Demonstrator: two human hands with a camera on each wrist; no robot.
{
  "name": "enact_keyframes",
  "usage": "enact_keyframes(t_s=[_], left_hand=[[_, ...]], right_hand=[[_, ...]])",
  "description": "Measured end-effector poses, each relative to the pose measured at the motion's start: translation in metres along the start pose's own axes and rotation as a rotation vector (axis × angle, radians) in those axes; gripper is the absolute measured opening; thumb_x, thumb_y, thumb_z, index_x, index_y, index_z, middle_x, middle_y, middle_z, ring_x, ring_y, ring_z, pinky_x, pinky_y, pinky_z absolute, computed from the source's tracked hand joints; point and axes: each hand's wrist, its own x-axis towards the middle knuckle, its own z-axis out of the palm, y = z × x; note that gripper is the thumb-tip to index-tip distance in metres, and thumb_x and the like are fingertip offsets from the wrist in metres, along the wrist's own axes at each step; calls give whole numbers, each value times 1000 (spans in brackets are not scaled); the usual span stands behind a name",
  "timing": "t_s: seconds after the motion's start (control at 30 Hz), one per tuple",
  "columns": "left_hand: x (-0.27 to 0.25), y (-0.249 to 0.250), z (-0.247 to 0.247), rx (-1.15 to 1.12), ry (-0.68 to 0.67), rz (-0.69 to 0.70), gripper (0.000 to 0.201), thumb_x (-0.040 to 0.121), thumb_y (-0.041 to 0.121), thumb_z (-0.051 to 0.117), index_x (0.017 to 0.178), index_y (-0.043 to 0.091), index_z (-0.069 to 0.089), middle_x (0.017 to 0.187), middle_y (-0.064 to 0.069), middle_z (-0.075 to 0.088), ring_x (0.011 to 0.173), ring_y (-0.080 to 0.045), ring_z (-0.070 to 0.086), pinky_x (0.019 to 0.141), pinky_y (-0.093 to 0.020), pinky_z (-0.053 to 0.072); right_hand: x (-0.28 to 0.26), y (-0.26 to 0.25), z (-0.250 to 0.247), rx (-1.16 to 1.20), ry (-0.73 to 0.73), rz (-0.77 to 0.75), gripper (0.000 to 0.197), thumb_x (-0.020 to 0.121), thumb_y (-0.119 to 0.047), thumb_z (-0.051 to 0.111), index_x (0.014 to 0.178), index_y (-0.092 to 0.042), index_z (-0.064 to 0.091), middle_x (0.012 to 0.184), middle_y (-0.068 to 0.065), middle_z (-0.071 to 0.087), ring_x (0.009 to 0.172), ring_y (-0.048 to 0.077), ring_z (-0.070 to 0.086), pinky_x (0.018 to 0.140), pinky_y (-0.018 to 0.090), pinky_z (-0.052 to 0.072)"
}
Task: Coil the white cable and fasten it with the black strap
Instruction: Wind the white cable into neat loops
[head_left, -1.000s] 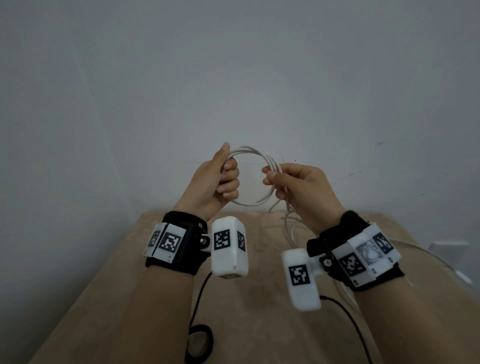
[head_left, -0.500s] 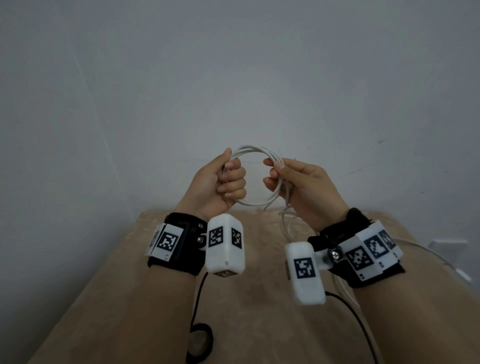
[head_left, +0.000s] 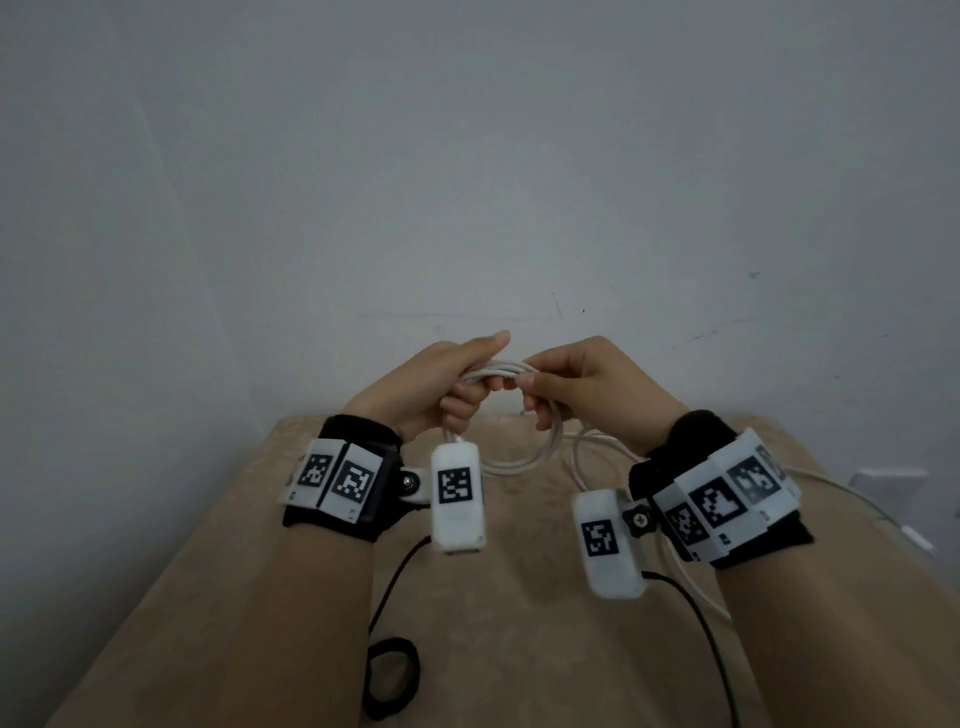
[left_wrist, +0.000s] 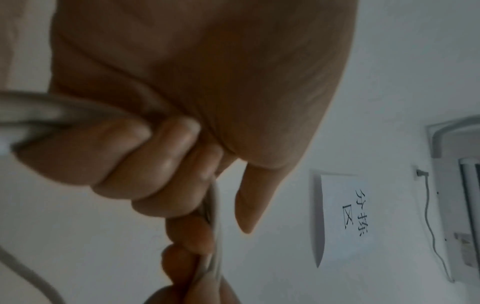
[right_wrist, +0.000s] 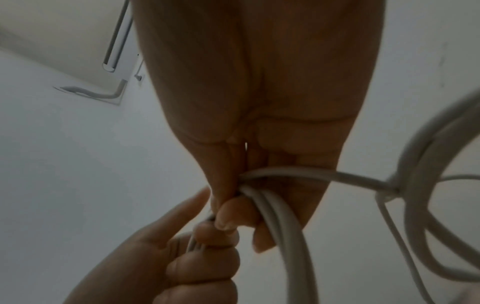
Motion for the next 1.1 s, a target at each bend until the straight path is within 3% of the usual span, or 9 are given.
enact_keyframes(t_s=[0.1, 0.2, 0.43, 0.53, 0.67, 0.8, 0.93, 1.0, 1.1], left_hand=[[0, -1, 2, 86, 30, 70, 44, 91, 43, 56, 54, 21, 48, 45, 9, 25, 39, -6, 16, 40, -19, 13], [1, 0, 1, 51, 94, 103, 52, 93, 39, 55, 44, 25, 43, 45, 11, 25, 38, -4, 16, 39, -17, 11], [4, -1, -6, -90, 186, 95, 47, 95, 38, 54, 54, 24, 36, 46, 11, 22, 36, -3, 14, 37, -15, 9], [2, 1, -6, -125, 223, 105, 46, 95, 38, 54, 56, 23, 35, 46, 11, 22, 36, -3, 14, 36, -15, 10], [-2, 6, -13, -260, 275, 130, 44, 97, 37, 51, 59, 23, 32, 44, 12, 20, 33, -2, 14, 33, -14, 10], [-6, 6, -27, -333, 329, 142, 44, 97, 37, 50, 60, 22, 31, 43, 12, 20, 32, -2, 15, 33, -14, 9], [-8, 1, -42, -433, 393, 156, 43, 96, 38, 50, 61, 22, 31, 41, 12, 20, 29, -1, 15, 30, -14, 11], [-14, 0, -56, -522, 444, 170, 44, 96, 40, 49, 61, 23, 30, 38, 12, 20, 27, -2, 15, 28, -14, 11], [-29, -1, -79, -641, 516, 207, 45, 97, 42, 46, 61, 23, 27, 35, 11, 19, 24, -3, 15, 27, -14, 10]], right_hand=[[0, -1, 1, 58, 11, 7, 23, 93, -15, 59, 85, 4, 70, 73, 14, 66, 59, 16, 60, 64, 29, 51], [0, 0, -2, 67, 72, 30, 22, 91, -23, 62, 87, -4, 73, 74, 4, 72, 61, 11, 64, 63, 25, 54], [-4, 8, -16, -173, 103, 33, 5, 82, -20, 72, 87, -19, 74, 73, -5, 71, 66, -3, 61, 69, 16, 48], [-1, 7, -13, -410, 100, 22, 18, 84, -8, 63, 85, -25, 69, 77, -8, 66, 71, -2, 59, 63, 4, 42], [1, 17, -15, -610, 208, 25, 25, 85, -5, 57, 95, -25, 70, 97, -2, 59, 94, 13, 52, 76, 25, 40], [-1, 27, -24, -383, 282, 116, 29, 84, -14, 67, 112, -23, 64, 95, 2, 64, 77, 14, 61, 68, 20, 42], [0, 31, -27, -457, 323, 115, 6, 85, -16, 68, 87, -15, 74, 69, -1, 63, 65, 7, 53, 53, 7, 37], [-1, 35, -32, -479, 368, 137, 11, 87, -17, 67, 81, -12, 74, 61, -2, 60, 60, 7, 50, 53, 8, 36], [-7, 45, -45, -471, 452, 222, 20, 88, -19, 66, 80, -2, 73, 67, 14, 64, 66, 19, 55, 57, 20, 35]])
